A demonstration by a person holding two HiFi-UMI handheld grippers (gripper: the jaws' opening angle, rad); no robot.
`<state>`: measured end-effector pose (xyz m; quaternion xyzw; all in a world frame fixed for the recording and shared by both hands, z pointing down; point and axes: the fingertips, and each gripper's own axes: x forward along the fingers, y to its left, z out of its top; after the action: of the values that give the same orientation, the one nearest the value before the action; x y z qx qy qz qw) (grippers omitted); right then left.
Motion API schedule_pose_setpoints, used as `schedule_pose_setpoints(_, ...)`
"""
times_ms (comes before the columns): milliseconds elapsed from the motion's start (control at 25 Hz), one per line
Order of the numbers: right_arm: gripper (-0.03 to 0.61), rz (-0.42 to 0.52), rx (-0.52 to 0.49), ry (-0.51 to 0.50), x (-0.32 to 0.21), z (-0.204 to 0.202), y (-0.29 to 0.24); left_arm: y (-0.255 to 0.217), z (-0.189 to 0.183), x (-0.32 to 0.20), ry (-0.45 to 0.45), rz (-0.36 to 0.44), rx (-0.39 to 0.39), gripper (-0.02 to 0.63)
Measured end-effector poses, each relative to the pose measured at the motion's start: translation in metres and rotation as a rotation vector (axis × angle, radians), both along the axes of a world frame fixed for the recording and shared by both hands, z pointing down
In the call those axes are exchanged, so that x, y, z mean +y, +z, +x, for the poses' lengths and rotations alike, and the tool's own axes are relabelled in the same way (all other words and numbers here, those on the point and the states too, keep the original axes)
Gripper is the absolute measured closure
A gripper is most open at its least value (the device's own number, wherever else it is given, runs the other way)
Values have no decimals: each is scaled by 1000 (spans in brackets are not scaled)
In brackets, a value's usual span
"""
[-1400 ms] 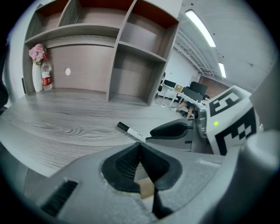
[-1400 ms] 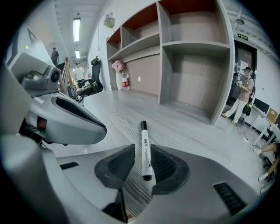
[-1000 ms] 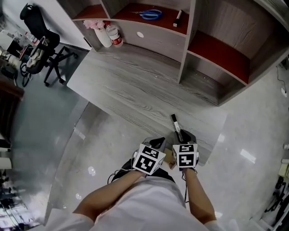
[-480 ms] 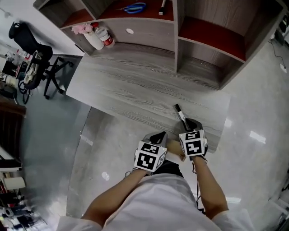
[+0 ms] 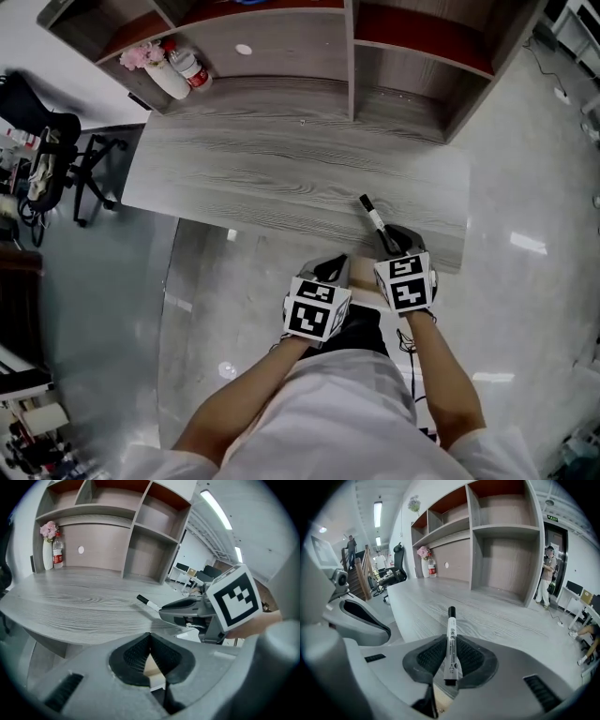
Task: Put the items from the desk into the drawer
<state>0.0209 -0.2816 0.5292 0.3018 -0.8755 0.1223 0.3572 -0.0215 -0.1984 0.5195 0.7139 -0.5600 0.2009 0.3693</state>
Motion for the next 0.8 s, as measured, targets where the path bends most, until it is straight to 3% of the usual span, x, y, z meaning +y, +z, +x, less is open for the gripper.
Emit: schedule_pose_setpoints(800, 526, 29, -33, 130, 126, 9, 4, 26, -3, 79, 131, 14, 19, 612)
